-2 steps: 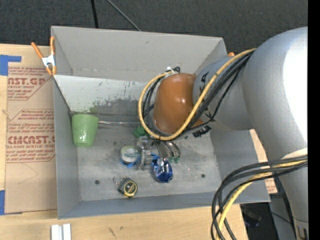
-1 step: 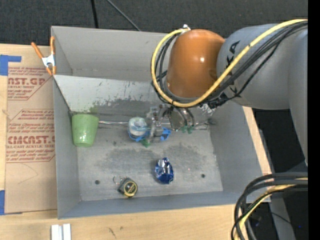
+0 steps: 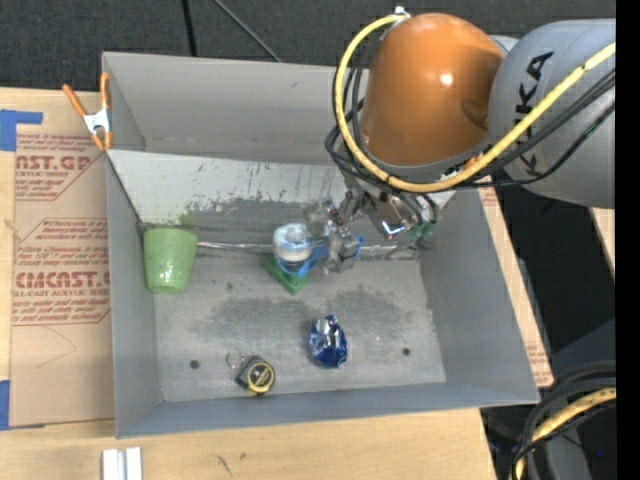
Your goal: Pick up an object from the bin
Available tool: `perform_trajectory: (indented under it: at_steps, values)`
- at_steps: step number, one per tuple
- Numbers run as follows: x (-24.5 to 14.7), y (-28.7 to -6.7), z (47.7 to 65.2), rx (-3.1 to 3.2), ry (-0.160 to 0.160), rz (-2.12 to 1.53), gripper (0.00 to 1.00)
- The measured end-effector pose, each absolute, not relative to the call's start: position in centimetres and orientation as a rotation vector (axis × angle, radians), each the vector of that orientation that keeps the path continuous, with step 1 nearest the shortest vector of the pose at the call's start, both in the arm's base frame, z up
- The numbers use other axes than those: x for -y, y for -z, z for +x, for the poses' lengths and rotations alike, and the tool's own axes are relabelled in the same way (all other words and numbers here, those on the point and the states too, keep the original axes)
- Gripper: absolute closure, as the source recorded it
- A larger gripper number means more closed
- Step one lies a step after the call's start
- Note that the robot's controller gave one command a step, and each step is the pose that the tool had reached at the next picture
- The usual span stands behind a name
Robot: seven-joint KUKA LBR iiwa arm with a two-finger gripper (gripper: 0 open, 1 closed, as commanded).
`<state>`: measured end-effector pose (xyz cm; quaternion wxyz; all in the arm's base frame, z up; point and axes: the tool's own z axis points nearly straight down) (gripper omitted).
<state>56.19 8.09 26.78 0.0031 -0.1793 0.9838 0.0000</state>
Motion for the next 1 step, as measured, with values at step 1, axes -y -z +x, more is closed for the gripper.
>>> perform_trajectory:
  at_steps: [1]
  values:
    - [-9.77, -30.16, 57.32, -2.989, -0.001, -0.949, 1.00]
